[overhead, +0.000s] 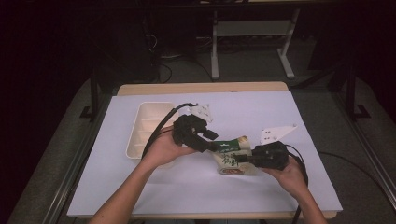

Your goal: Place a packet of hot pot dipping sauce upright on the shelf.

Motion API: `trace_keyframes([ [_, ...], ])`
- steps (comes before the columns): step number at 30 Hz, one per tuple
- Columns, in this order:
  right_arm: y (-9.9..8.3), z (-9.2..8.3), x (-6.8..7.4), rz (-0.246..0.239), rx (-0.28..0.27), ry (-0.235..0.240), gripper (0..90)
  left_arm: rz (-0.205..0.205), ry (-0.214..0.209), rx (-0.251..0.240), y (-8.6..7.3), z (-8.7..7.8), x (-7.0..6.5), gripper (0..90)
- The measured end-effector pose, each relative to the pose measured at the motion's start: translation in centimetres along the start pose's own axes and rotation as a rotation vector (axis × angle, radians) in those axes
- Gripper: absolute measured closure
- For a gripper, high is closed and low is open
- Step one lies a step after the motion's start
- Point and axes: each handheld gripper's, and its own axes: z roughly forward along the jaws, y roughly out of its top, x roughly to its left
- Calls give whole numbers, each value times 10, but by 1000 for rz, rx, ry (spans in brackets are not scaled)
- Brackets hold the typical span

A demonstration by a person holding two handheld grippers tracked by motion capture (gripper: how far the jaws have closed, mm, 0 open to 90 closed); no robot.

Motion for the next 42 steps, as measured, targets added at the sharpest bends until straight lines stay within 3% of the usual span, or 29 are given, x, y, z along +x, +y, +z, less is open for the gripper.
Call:
trace_keyframes([
  [8, -1, -14, -5, 21, -14, -40, 899, -20, 60, -46, -21, -16, 0, 489],
  [16, 0, -27, -15, 62, -35, -93, 898, -16, 76, -68, -37, -25, -7, 453],
  [27, 14, -38, -29, 99, -66, -155, 898, 2, 78, -85, -58, -21, -20, 366],
  [42, 53, -15, -31, 78, -104, -149, 898, 48, 81, -99, -94, 2, -49, 320],
])
